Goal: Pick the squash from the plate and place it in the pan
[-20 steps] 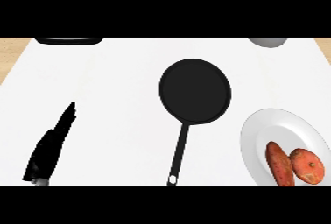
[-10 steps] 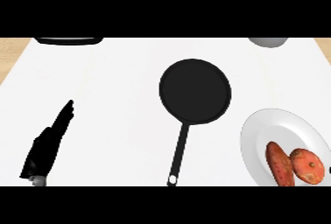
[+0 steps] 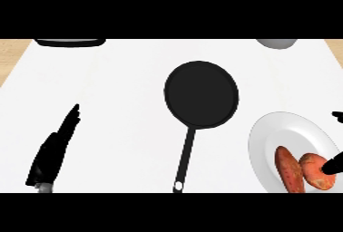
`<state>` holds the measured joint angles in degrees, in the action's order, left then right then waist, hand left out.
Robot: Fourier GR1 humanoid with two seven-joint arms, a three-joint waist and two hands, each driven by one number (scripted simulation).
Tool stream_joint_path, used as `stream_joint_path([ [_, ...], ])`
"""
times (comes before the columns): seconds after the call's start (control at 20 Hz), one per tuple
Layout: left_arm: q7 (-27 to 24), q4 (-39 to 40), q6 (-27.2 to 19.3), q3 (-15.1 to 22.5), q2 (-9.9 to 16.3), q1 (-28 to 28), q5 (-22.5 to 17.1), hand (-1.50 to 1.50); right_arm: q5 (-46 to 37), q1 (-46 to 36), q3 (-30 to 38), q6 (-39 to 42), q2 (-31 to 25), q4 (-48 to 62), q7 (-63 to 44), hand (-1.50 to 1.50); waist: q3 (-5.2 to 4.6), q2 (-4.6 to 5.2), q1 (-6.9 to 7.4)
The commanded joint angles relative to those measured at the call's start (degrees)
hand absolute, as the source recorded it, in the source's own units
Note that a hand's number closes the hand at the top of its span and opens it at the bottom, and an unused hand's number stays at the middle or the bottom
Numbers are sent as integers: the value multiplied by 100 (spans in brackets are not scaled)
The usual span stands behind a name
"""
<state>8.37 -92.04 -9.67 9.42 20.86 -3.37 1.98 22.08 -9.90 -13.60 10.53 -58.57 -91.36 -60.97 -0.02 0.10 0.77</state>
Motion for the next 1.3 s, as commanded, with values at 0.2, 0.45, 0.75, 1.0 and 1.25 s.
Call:
stream_joint_path([
  [0.2, -274, 389, 221, -158, -93, 37, -31, 0, -171, -250, -428, 279, 319, 320, -859, -150, -2, -2, -31],
  [0.45, -73, 182, 103, -177, -210, 2, 175, 0, -569, -299, -536, 144, 723, 657, -708, -150, 1, -5, -38],
  [0.75, -349, 118, 375, -364, -71, -314, 103, 0, -630, -248, -662, 251, 787, 467, -976, -150, -2, -14, -42],
  [1.0, -4, 197, 280, -414, -275, 96, 294, 0, -918, 353, -540, 226, 803, 378, -513, -150, 0, -16, -98],
  [1.25, 111, -193, 477, -424, -262, -128, 273, 0, -1188, -101, -494, 420, 1271, 1462, -154, -150, 4, -3, -14],
])
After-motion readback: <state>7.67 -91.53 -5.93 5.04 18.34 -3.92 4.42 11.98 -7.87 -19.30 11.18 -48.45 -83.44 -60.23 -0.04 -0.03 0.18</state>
